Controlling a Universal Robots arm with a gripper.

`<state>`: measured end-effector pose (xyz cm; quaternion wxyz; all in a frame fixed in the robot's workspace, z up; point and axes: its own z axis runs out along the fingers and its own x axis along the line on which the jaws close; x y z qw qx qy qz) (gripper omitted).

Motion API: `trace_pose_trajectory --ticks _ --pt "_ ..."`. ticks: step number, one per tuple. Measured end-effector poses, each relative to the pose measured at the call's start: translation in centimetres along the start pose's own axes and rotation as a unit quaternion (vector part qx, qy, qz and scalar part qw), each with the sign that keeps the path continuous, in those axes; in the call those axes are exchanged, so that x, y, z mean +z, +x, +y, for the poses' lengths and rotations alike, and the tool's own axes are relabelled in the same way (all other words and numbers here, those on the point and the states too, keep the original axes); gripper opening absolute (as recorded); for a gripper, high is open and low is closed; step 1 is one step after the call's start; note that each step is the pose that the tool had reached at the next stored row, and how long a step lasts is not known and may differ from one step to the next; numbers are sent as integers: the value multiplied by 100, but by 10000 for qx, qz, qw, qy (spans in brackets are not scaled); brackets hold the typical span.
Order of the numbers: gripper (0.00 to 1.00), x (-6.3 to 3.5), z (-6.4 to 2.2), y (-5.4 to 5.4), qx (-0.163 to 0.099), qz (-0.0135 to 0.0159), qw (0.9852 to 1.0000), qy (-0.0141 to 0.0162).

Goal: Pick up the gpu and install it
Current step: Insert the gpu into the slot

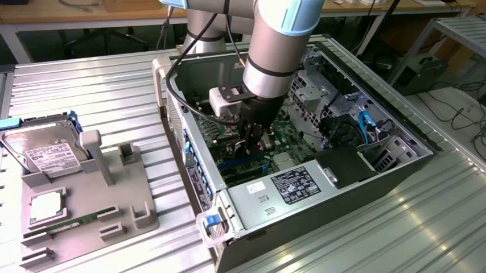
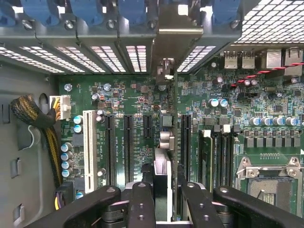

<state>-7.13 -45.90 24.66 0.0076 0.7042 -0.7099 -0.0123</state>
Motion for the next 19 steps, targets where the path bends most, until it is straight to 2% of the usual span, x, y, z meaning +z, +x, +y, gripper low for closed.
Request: trace_pose_trajectory --ticks 19 --pt "27 10 23 -3 82 -4 10000 2"
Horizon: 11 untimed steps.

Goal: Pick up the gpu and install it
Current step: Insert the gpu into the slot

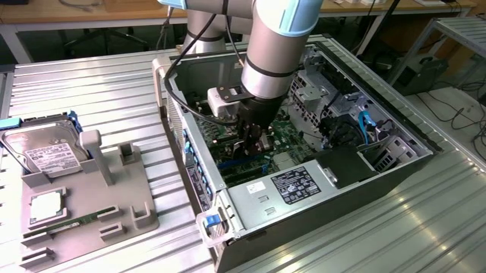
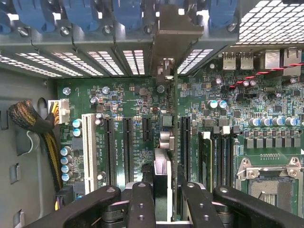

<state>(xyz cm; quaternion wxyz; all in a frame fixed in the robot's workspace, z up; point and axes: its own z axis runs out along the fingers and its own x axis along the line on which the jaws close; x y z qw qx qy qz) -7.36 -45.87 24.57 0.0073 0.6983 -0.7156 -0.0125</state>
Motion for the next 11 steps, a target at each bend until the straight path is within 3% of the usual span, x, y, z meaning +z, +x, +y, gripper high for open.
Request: trace_pose_trajectory --ticks 11 --pt "27 6 1 -21 -1 2 10000 -1"
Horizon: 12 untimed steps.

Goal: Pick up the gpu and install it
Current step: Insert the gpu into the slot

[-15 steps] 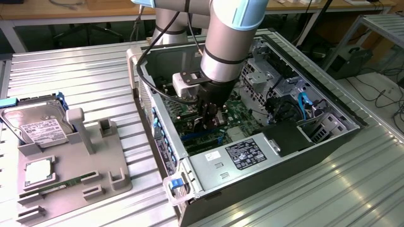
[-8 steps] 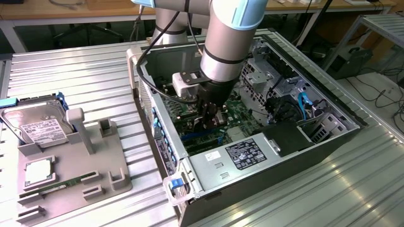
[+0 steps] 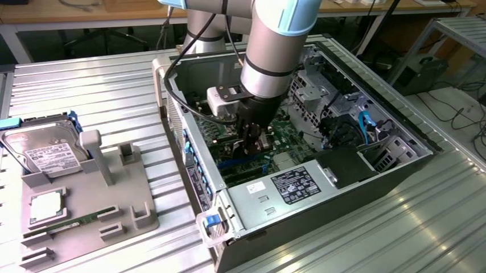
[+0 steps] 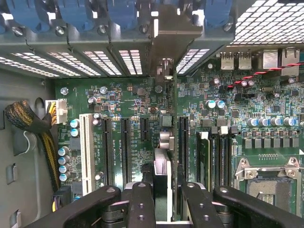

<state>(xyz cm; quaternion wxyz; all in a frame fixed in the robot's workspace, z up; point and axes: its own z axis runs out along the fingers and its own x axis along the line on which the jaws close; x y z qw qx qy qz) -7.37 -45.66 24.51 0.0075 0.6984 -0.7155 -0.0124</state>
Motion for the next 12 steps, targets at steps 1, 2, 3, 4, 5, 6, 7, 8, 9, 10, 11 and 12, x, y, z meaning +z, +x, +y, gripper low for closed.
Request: trace_pose_trajectory --ticks 1,2,3,4,5,6,7,8,9,10,11,12 --pt "27 5 0 0 0 -1 10000 0" --pt "27 9 0 0 0 -1 10000 0" --pt "27 12 0 0 0 0 10000 0" --pt "27 19 0 0 0 -1 10000 0" --pt "27 24 0 0 0 -1 10000 -1" --pt "27 29 0 0 0 0 10000 -1" --pt "27 35 -1 0 -1 1 10000 -2" --pt "27 42 -1 0 -1 1 10000 -2" --pt "27 49 -1 -1 -1 1 10000 -2" --pt "27 55 -1 -1 -1 2 10000 -3" --pt "27 59 -1 -1 -2 2 10000 -2" --pt "27 61 -1 -2 -2 1 10000 -2"
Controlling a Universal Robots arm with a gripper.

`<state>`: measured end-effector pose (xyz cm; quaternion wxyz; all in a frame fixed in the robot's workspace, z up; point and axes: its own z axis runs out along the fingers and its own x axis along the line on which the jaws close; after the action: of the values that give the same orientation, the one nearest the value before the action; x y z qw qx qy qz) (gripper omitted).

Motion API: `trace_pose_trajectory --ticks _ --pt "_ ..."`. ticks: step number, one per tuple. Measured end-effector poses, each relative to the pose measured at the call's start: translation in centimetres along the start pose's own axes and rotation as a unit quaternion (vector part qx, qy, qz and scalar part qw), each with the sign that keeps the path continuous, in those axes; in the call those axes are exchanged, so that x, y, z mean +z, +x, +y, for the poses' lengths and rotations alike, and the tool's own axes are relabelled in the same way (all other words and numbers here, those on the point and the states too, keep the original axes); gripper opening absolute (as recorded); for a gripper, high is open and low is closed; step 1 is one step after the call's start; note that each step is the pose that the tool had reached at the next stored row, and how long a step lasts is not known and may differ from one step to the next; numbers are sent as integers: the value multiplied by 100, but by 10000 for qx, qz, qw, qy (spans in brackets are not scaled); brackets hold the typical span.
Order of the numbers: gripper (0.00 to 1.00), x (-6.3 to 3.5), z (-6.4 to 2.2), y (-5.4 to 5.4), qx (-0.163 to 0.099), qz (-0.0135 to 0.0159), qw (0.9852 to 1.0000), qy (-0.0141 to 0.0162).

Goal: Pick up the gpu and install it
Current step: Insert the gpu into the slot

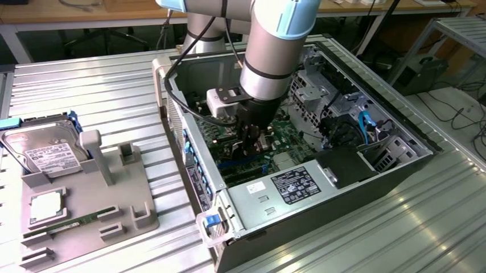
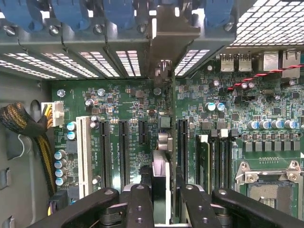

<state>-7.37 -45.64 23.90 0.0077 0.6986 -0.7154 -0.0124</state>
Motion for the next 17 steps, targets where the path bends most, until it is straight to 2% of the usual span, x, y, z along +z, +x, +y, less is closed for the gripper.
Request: trace_pose_trajectory --ticks 4,8,17 --pt "27 -12 -1 -2 -1 -7 10000 6" --pt "27 -43 1 -2 0 -3 10000 6" --pt "27 -45 1 -2 -6 -2 10000 6"
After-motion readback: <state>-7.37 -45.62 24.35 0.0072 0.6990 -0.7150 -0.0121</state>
